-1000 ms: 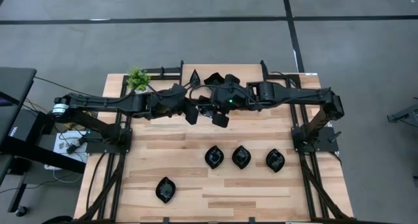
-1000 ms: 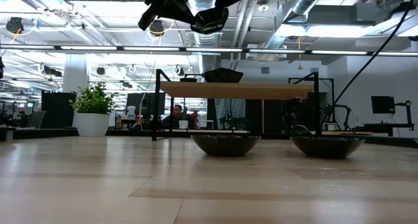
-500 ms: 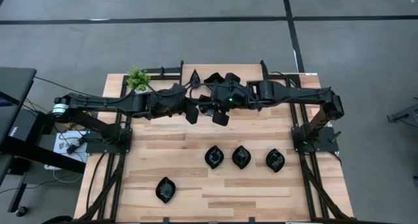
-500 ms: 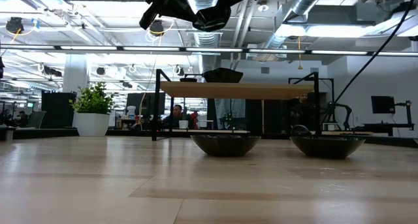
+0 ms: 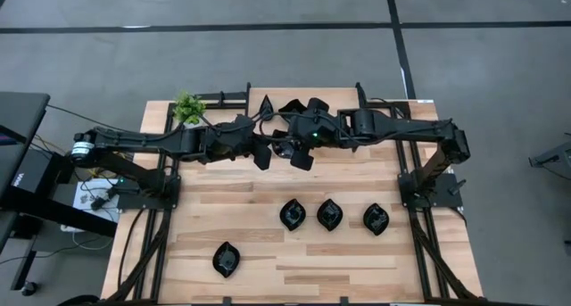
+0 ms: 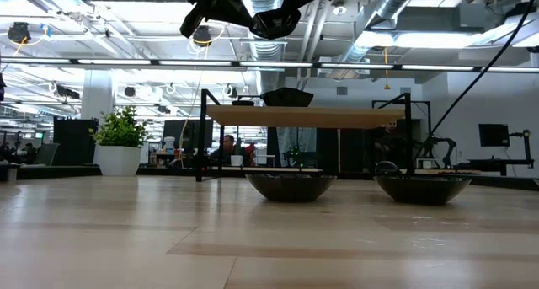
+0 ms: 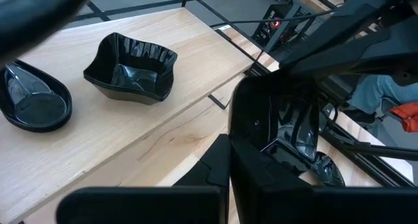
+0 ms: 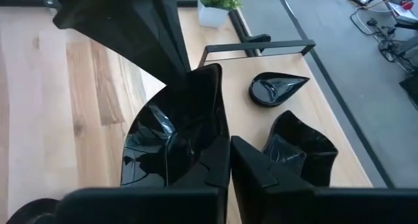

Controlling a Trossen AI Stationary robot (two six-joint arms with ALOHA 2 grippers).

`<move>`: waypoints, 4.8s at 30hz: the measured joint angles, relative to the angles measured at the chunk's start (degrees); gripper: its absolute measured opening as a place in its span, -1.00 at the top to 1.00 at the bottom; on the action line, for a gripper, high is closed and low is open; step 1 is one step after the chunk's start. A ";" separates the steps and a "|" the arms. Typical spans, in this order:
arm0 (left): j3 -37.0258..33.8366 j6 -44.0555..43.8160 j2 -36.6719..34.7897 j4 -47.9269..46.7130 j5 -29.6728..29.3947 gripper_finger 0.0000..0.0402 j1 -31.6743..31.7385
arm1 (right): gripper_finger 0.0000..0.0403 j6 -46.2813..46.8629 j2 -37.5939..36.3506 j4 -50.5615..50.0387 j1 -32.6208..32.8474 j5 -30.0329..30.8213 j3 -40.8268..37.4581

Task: Pick & Place Mini shaped plates
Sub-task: Put the black leaf shaped plate on the shelf

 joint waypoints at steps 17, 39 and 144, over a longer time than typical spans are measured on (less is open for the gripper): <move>0.02 0.32 -0.16 2.13 0.11 0.42 0.04 | 1.00 0.09 0.02 -0.49 0.07 -0.42 -0.02; -8.33 3.29 -15.03 2.23 -3.50 0.01 -0.77 | 1.00 17.85 -1.22 -17.21 -22.72 -4.40 -0.04; -37.18 13.73 -38.75 21.46 -2.58 0.08 -10.16 | 0.78 17.57 -15.65 19.63 -51.01 -36.37 -41.79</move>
